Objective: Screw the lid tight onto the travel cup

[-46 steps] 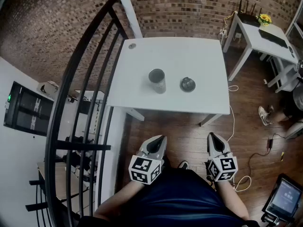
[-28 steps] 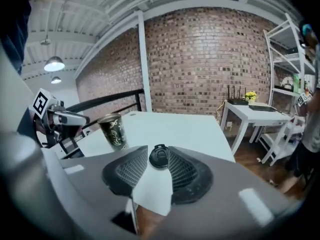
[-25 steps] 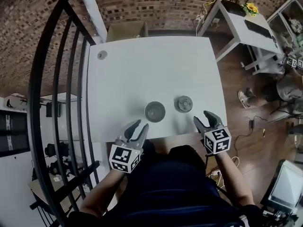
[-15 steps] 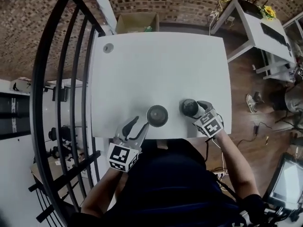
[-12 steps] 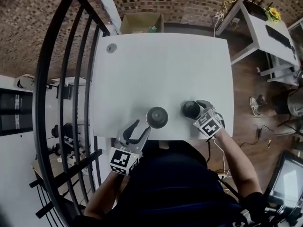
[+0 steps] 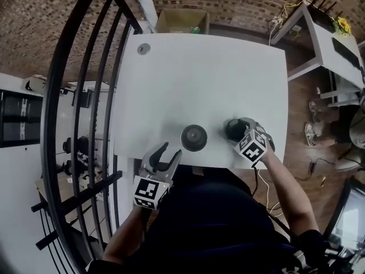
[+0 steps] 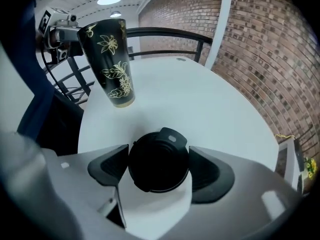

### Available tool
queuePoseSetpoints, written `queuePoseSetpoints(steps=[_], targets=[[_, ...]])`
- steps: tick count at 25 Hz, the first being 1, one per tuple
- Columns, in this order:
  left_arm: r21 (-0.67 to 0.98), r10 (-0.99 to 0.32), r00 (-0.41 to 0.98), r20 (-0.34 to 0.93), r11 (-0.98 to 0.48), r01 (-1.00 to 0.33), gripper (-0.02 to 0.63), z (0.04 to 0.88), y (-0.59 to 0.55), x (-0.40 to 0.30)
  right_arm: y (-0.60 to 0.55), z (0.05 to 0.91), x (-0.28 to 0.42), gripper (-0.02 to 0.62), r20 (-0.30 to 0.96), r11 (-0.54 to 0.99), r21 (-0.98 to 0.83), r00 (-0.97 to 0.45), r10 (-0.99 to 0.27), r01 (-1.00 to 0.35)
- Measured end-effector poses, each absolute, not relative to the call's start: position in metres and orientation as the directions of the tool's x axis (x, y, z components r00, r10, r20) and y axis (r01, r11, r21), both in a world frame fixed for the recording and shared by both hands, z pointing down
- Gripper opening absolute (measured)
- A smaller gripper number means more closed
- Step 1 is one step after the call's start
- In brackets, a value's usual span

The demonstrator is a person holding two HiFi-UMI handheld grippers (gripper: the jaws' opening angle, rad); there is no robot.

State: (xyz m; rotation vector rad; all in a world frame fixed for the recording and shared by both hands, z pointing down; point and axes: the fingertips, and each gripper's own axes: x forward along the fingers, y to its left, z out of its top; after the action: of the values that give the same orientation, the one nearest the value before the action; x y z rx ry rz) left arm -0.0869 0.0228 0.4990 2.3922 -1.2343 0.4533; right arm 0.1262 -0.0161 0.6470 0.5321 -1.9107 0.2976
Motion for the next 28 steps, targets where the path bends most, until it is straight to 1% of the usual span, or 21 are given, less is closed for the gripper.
queuePoseSetpoints(steps=[7,13,14,21,25,28], targets=[[0.218,-0.694,0.566,0.445,-0.529,-0.820,0.170,0.495,0.018,-0.088,-0.018,0.641,0.128,0.374,0.910,0.848,0.032,-0.335,-0.244,-0.530],[0.238,-0.679,0.580,0.450,-0.535,-0.811,0.161,0.504,0.020,-0.092,-0.012,0.603,0.127,0.367,0.848,0.793,0.000,-0.420,-0.322,-0.609],[0.243,-0.676,0.583,0.451,-0.536,-0.809,0.161,0.506,0.021,-0.093,-0.011,0.596,0.126,0.350,0.839,0.786,-0.008,-0.431,-0.331,-0.618],[0.254,-0.668,0.603,0.435,-0.552,-0.794,0.160,0.507,0.015,-0.095,-0.027,0.541,0.114,0.351,0.773,0.770,0.024,-0.477,-0.419,-0.637],[0.251,-0.674,0.610,0.417,-0.559,-0.790,0.158,0.501,0.012,-0.096,-0.033,0.489,0.096,0.350,0.683,0.775,-0.007,-0.569,-0.458,-0.632],[0.254,-0.664,0.619,0.419,-0.568,-0.783,0.158,0.502,0.013,-0.096,-0.033,0.449,0.064,0.350,0.595,0.809,-0.046,-0.667,-0.449,-0.586]])
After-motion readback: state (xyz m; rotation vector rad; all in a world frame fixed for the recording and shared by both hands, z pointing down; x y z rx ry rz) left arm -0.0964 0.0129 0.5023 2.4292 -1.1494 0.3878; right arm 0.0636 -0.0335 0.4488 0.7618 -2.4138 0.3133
